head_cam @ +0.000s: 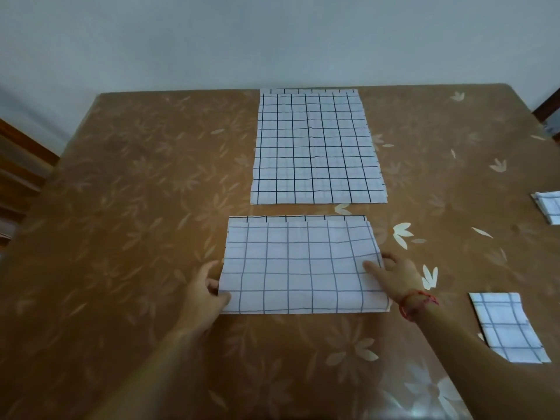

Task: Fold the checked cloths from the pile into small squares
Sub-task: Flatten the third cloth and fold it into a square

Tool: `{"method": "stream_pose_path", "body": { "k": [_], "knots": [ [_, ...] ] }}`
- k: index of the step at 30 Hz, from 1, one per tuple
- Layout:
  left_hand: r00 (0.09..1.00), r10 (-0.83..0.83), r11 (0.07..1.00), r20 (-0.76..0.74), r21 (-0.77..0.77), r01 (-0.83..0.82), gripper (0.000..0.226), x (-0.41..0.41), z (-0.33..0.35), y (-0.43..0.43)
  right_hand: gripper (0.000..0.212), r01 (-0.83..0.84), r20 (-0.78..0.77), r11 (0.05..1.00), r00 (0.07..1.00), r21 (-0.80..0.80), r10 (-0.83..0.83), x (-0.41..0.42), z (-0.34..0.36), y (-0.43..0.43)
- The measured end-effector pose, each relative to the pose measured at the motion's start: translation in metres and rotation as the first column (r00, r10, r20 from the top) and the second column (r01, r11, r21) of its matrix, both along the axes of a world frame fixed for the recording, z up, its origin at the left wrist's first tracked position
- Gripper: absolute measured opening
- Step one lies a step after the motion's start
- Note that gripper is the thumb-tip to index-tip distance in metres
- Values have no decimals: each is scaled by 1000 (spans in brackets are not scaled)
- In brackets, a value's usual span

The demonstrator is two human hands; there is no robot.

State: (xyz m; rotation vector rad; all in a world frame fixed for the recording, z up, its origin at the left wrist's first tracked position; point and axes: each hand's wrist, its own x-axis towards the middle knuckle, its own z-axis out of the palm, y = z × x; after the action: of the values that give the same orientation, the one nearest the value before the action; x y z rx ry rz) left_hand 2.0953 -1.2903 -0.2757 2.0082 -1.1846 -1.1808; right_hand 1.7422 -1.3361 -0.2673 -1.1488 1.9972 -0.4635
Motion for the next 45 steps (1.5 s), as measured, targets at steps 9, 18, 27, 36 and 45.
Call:
{"method": "stream_pose_path", "body": {
  "k": [9,18,27,36,45],
  "knots": [
    [969,-19,986,245,-155,59,46,-2,-5,1,73,-104,-119,995,987,-4,103,-5,3,28],
    [600,-473,678,645,-167,715,37,-51,-17,58,64,-635,-578,754,684,-170,445,52,-14,88],
    [476,-544,642,691,-22,767,51,-75,-36,61,67,-768,-599,637,478,70,643,76,-38,95],
    [412,-586,644,698,93,759,58,-73,-29,66,67,-805,-594,591,451,53,666,91,-34,101],
    [417,-570,720,708,185,669,72,-43,-23,70,68,-843,-561,533,404,79,722,125,-44,118]
  ]
}}
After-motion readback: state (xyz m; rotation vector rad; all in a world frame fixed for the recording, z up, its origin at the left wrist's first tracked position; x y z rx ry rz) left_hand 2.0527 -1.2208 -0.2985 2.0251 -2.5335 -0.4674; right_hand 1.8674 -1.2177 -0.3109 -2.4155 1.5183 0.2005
